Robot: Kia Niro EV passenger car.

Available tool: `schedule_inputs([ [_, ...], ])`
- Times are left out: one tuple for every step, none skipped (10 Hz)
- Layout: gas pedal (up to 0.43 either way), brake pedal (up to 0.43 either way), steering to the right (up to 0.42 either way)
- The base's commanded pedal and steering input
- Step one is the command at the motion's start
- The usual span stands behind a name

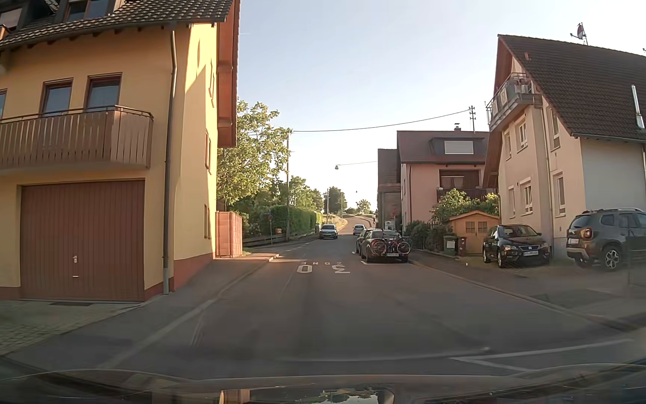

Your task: Follow the waypoints while adhering to traffic rules and regulations

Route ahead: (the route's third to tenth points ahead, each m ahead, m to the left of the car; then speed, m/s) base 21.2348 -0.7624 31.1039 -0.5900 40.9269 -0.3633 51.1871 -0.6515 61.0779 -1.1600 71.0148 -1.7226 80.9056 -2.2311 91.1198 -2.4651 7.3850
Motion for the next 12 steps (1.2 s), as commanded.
schedule_inputs([
  [0.098,0.0,-0.022],
  [0.098,0.0,-0.022],
  [0.098,0.0,-0.022],
  [0.098,0.0,-0.021],
  [0.098,0.0,-0.021],
  [0.11,0.0,-0.02],
  [0.11,0.0,-0.02],
  [0.118,0.0,-0.02],
  [0.118,0.0,-0.018],
  [0.118,0.0,-0.014],
  [0.13,0.0,-0.01],
  [0.13,0.0,-0.009],
])
